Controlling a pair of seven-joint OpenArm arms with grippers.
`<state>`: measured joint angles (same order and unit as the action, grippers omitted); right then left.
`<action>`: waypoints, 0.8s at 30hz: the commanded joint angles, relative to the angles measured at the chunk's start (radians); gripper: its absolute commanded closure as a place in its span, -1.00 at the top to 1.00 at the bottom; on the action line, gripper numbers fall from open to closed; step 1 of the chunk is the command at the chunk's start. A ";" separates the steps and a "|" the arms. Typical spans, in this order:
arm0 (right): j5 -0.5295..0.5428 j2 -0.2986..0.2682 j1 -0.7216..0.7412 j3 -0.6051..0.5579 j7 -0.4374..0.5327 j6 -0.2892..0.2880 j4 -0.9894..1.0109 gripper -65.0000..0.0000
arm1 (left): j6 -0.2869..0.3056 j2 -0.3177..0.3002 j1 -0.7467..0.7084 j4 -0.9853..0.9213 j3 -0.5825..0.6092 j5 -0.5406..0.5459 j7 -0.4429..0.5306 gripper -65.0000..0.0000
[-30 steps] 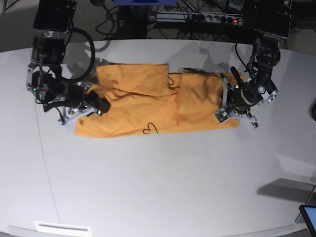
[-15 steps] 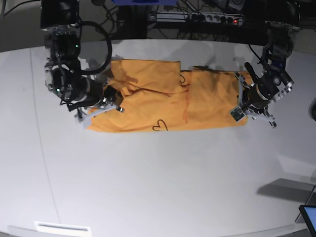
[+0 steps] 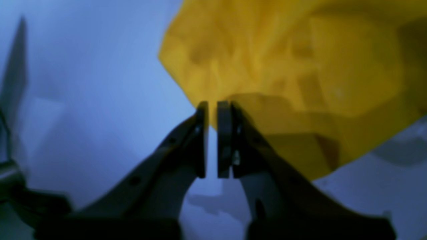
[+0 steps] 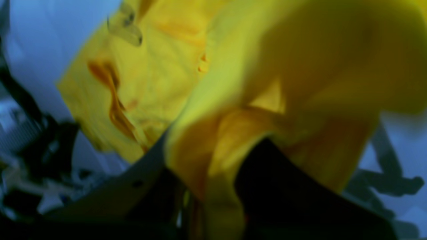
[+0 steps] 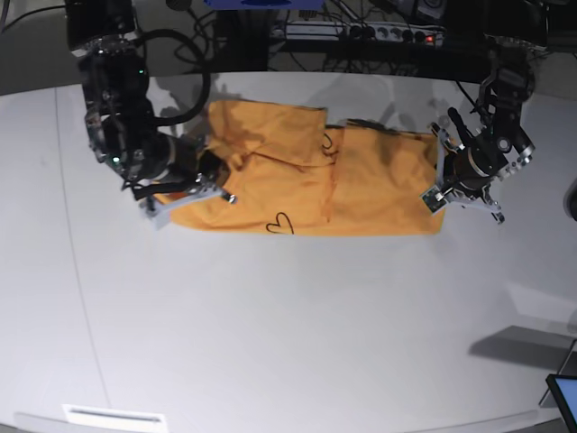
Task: Fold the T-shirt properly
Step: 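Carry both shirt ends toward each other with both grippers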
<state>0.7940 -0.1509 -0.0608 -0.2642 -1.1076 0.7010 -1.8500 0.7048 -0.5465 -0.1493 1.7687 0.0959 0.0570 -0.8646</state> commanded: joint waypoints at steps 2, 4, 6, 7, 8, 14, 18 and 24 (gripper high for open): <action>0.017 -0.002 0.020 -0.027 0.001 -0.003 -0.021 -0.99 | -0.007 -0.020 0.018 -0.023 0.032 -0.001 0.011 -0.85; 0.017 -0.002 0.029 -0.048 0.001 -0.003 -0.021 -0.99 | -0.007 -0.020 0.030 -0.049 0.074 -0.010 0.011 -0.85; 0.017 -0.002 0.032 -0.071 0.001 -0.003 -0.021 -0.99 | -0.007 -0.014 0.032 -0.068 0.103 -0.044 0.012 -0.85; 0.017 -0.002 0.032 -0.079 0.001 -0.003 -0.021 -0.99 | -0.007 -0.011 0.032 -0.069 0.115 -0.061 0.012 -0.85; 0.017 -0.002 0.032 -0.085 0.001 -0.003 -0.021 -0.99 | -0.007 -0.004 0.032 -0.069 0.129 -0.076 0.012 -0.85; 0.017 0.000 0.052 -0.108 -0.006 -0.003 -0.021 -0.99 | -0.007 0.044 0.035 -0.062 0.186 -0.154 0.009 -0.85; 0.012 -0.011 0.072 -0.108 -0.004 -0.003 -0.023 -0.99 | -0.007 0.056 0.035 -0.060 0.207 -0.161 0.008 -0.85; -0.028 -0.031 0.088 -0.108 -0.006 -0.003 -0.023 -0.99 | -0.007 0.058 0.035 -0.060 0.213 -0.153 0.008 -0.85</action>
<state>0.7517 -0.1844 0.0082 -0.3733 -1.1164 0.7013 -1.8507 0.6613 -0.4957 -0.1047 1.7126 0.2920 -0.1764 -0.8837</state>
